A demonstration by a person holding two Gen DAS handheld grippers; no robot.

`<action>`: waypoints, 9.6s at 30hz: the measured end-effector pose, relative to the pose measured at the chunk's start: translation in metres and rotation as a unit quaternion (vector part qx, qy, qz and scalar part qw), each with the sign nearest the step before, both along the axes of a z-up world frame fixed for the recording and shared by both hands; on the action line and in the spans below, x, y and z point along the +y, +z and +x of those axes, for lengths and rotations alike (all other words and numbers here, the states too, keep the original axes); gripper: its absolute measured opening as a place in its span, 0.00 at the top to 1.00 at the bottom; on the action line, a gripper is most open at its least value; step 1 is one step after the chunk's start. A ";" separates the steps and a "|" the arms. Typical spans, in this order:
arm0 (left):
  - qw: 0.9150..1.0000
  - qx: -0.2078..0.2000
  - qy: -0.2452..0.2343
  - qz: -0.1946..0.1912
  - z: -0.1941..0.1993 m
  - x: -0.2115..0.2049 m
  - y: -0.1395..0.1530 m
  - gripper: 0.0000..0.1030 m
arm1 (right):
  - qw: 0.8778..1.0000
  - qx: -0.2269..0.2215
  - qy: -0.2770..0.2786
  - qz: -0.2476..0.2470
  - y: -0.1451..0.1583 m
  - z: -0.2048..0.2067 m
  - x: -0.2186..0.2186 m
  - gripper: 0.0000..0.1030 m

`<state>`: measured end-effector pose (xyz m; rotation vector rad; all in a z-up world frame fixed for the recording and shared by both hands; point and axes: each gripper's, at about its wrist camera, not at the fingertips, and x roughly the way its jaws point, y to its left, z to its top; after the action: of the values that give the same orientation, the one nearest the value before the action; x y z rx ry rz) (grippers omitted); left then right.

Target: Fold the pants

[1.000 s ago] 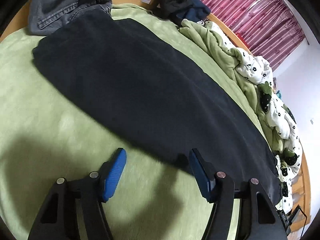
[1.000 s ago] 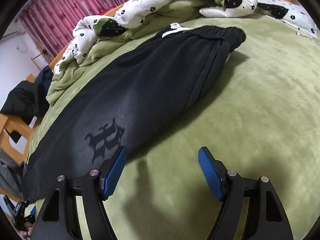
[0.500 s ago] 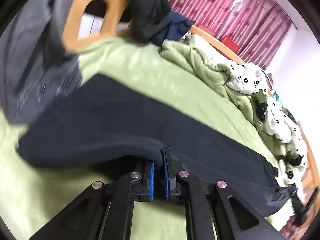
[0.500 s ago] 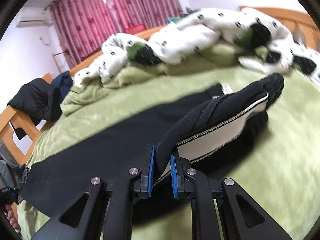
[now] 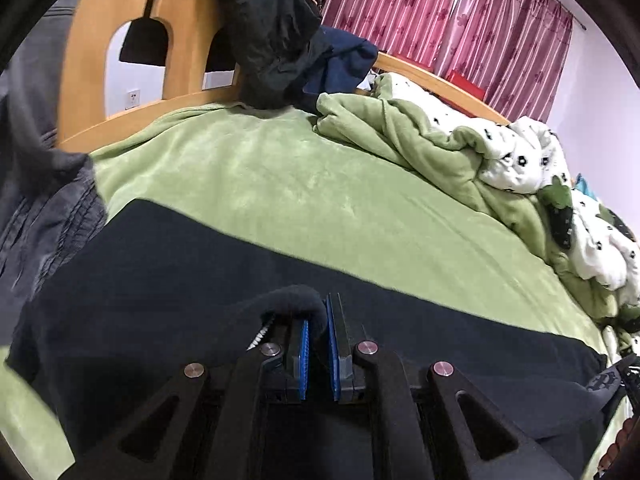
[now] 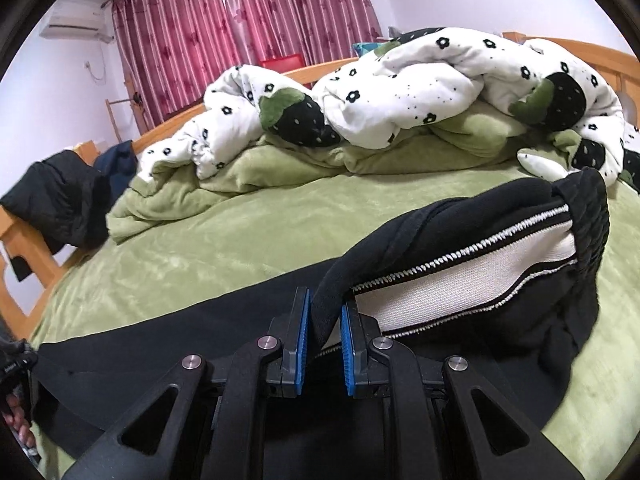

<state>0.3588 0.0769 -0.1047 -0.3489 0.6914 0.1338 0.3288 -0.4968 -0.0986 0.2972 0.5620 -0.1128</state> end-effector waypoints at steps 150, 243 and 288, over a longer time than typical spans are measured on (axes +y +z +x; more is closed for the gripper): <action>0.995 0.082 -0.064 0.003 -0.129 0.066 -0.024 0.52 | 0.987 0.041 0.125 -0.089 -0.001 -0.162 0.074 0.32; 0.974 0.033 -0.200 -0.102 -0.294 -0.061 -0.010 0.47 | 0.996 0.060 0.025 -0.062 -0.008 -0.242 0.001 0.28; 0.984 0.014 0.053 -0.172 -0.290 0.107 -0.079 0.71 | 0.978 0.125 0.103 -0.134 -0.039 -0.246 0.116 0.28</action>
<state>0.0689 0.1844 -0.1842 -0.7161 0.7235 0.1194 0.0827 -0.3809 -0.1376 -0.0398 0.8142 -0.0240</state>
